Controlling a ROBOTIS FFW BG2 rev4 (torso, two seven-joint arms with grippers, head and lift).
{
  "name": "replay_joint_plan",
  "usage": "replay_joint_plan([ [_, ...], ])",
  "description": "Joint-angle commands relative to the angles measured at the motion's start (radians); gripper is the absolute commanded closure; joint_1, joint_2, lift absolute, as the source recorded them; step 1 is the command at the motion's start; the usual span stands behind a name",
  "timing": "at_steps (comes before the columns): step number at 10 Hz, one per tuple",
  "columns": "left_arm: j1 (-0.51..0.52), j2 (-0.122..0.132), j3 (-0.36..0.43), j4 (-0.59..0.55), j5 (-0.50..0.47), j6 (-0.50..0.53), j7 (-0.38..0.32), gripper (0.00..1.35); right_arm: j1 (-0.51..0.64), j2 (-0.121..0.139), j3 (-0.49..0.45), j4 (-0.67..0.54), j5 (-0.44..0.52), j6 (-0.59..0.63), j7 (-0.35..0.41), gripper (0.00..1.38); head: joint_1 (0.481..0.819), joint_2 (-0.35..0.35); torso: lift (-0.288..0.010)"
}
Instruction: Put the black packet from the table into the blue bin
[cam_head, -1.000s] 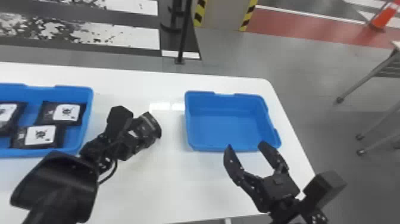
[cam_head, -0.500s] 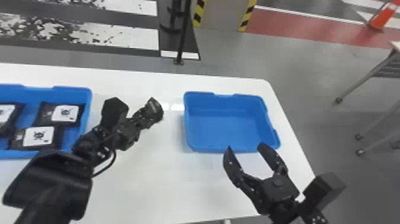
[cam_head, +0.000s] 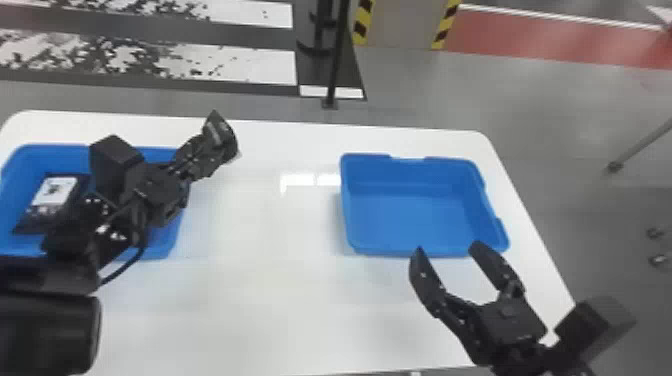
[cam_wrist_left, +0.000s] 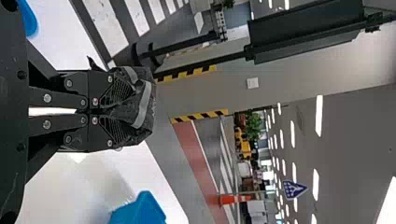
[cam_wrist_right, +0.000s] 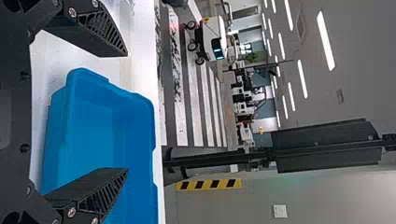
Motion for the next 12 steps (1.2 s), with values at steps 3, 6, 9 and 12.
replay_joint_plan([
  [3, 0.127, -0.003, 0.239, -0.101, -0.098, 0.016, -0.018, 1.21, 0.005, -0.001, 0.0, -0.003, -0.004, 0.0, 0.0, 0.14, 0.695, 0.011, -0.11],
  [6, 0.166, -0.036, 0.32, -0.101, -0.123, 0.055, -0.02, 0.47, 0.005, -0.001, 0.0, -0.003, -0.004, 0.0, 0.0, 0.14, 0.695, 0.11, -0.11],
  [9, 0.195, -0.057, 0.36, -0.101, -0.118, 0.055, -0.02, 0.16, 0.005, -0.001, 0.0, 0.0, -0.006, 0.0, 0.0, 0.14, 0.695, 0.146, -0.11],
  [12, 0.308, -0.104, 0.436, -0.101, 0.0, -0.175, 0.0, 0.16, 0.007, -0.001, 0.0, -0.003, -0.008, 0.0, 0.0, 0.14, 0.695, 0.18, -0.11],
])
